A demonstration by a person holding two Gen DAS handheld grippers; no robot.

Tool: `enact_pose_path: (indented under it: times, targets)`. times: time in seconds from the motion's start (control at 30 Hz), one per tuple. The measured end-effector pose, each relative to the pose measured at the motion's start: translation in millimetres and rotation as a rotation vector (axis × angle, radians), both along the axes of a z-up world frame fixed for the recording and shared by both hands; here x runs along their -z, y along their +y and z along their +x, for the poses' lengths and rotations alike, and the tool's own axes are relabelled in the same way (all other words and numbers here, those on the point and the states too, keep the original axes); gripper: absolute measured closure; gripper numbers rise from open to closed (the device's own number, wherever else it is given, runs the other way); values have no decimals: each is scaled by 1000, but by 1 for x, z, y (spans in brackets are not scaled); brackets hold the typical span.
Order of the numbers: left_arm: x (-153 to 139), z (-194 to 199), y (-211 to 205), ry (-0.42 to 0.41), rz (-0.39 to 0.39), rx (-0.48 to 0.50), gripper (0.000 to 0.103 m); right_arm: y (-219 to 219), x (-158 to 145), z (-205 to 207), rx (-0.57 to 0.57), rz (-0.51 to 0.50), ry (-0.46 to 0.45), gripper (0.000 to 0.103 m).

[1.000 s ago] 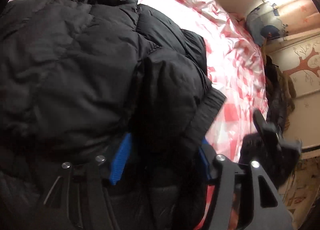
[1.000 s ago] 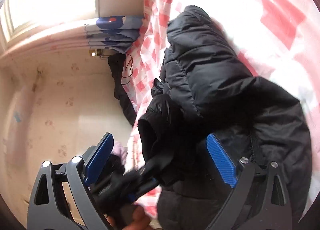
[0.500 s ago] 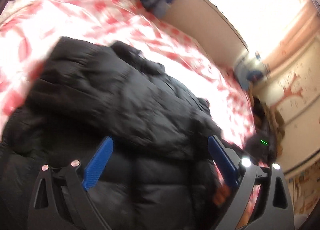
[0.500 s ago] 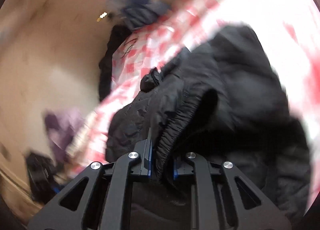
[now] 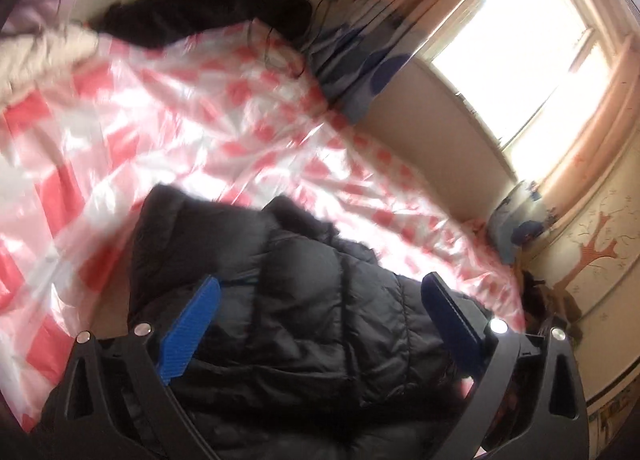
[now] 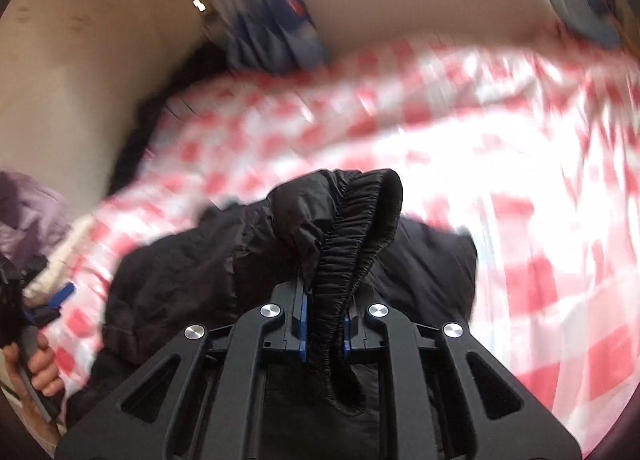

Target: Fold large clothes

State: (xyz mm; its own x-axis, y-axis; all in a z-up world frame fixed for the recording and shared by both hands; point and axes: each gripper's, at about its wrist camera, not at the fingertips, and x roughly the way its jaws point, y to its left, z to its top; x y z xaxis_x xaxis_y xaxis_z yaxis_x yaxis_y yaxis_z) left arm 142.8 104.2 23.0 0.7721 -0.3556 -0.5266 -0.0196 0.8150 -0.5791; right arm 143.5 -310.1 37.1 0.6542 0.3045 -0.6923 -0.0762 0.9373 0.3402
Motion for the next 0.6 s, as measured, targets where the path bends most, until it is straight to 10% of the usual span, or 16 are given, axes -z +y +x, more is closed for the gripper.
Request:
enact_pose_path:
  times: [0.17,0.3,0.43,0.6]
  targets:
    - [75,29,2,211,71,2,7,-33,59,-3,16,132,159,64]
    - [51,15,5,112,111,-19,7,-51,13,-37,142,93,-55,49]
    - [12,4,0,-32,145,-14,7,-6,-30,-33,9,31,-195,33]
    - [45,30,0,105,151,7,7,36,23,30,-31,-138,62,34]
